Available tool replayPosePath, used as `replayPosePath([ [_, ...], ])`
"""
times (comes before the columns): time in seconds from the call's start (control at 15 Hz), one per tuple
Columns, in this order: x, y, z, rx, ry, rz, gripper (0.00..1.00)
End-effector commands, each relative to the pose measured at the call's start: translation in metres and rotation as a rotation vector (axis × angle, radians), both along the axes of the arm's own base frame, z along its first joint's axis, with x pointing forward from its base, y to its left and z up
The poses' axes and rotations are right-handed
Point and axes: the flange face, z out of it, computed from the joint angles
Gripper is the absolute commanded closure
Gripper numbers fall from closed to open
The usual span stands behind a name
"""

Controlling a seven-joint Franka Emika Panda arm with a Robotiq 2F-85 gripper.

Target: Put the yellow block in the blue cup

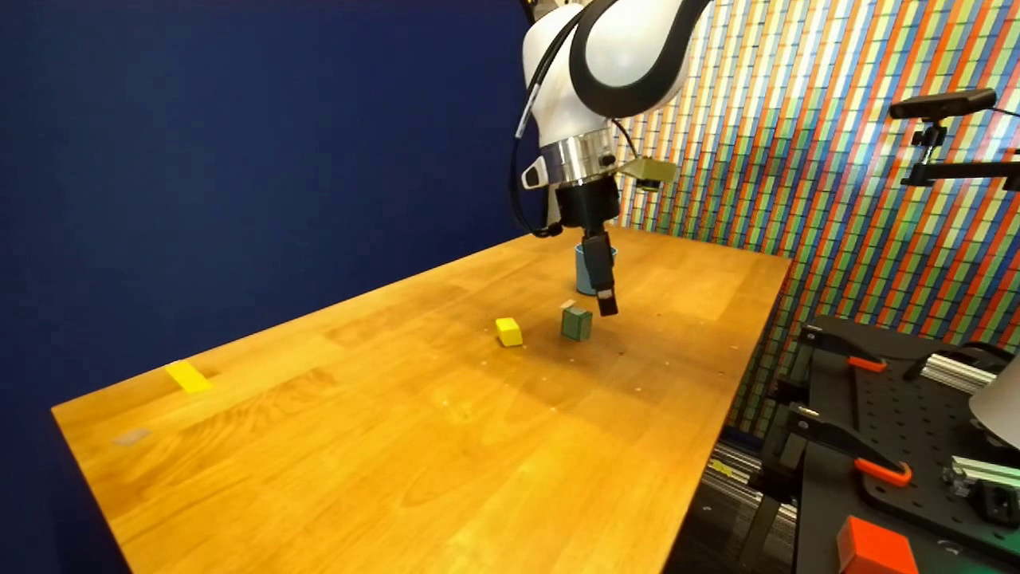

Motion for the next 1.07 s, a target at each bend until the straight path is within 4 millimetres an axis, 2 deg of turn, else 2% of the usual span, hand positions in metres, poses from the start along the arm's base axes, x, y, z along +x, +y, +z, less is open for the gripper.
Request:
replayPosePath([
  [0.0, 0.034, 0.016, -0.021, 0.021, -0.056, 0.062, 0.00],
  [0.27, 0.060, 0.024, -0.038, 0.031, -0.087, 0.096, 0.00],
  [0.47, 0.077, 0.033, -0.042, 0.027, -0.118, 0.123, 0.00],
  [1.0, 0.091, 0.050, -0.069, 0.053, -0.136, 0.126, 0.00],
])
